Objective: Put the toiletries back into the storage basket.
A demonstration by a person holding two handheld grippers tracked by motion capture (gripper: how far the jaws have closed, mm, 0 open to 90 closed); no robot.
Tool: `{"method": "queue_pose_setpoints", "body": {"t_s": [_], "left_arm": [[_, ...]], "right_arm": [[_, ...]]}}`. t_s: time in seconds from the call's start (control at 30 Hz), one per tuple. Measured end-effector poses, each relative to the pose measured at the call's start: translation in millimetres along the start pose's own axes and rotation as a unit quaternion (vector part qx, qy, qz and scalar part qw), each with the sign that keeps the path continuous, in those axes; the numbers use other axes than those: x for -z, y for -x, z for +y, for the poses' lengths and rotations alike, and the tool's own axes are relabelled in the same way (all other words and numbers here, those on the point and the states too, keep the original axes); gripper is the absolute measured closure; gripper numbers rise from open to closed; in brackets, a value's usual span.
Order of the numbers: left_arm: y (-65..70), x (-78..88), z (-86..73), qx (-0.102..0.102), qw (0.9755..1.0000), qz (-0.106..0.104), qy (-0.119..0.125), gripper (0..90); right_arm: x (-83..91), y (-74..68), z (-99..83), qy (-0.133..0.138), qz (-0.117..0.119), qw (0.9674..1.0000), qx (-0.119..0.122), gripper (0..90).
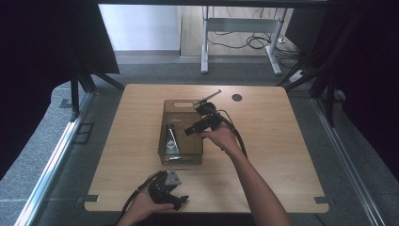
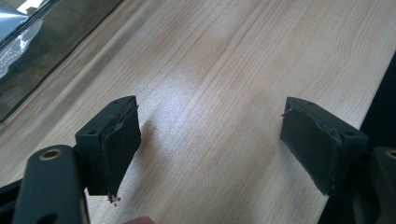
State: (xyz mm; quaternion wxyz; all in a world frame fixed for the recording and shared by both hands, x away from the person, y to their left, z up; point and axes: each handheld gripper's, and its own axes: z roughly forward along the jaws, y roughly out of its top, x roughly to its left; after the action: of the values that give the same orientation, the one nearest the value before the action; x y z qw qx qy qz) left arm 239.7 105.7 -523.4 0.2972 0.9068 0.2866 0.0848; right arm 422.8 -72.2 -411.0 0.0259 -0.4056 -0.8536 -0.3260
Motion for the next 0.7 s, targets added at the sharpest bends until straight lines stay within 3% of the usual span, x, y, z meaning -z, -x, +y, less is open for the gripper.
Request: {"method": "queue_pose_setpoints", "body": {"t_s": [0.13, 0.37, 0.47, 0.7], "left_arm": [[-2.3, 0.7, -0.7, 0.001, 1.0, 0.003, 0.0, 20.3], [-6.6, 2.8, -2.2, 0.007, 0.9999, 0.009, 0.0, 20.3], [-7.9, 3.0, -2.7, 0.009, 0.9999, 0.011, -0.001, 20.3], [-13.1, 4.6, -4.8, 0.02, 0.9996, 0.022, 0.0, 20.3]], "right_arm": [[19.7, 2.8, -14.9, 0.033, -0.01, 0.9989, 0.032, 40.0], [46.8, 24.1, -49.1, 0.064, -0.018, 0.9972, 0.033, 40.0], [53.4, 34.8, -64.1, 0.072, -0.012, 0.997, 0.026, 40.1], [60.5, 54.0, -106.3, 0.086, -0.029, 0.9953, 0.031, 39.9]]}}
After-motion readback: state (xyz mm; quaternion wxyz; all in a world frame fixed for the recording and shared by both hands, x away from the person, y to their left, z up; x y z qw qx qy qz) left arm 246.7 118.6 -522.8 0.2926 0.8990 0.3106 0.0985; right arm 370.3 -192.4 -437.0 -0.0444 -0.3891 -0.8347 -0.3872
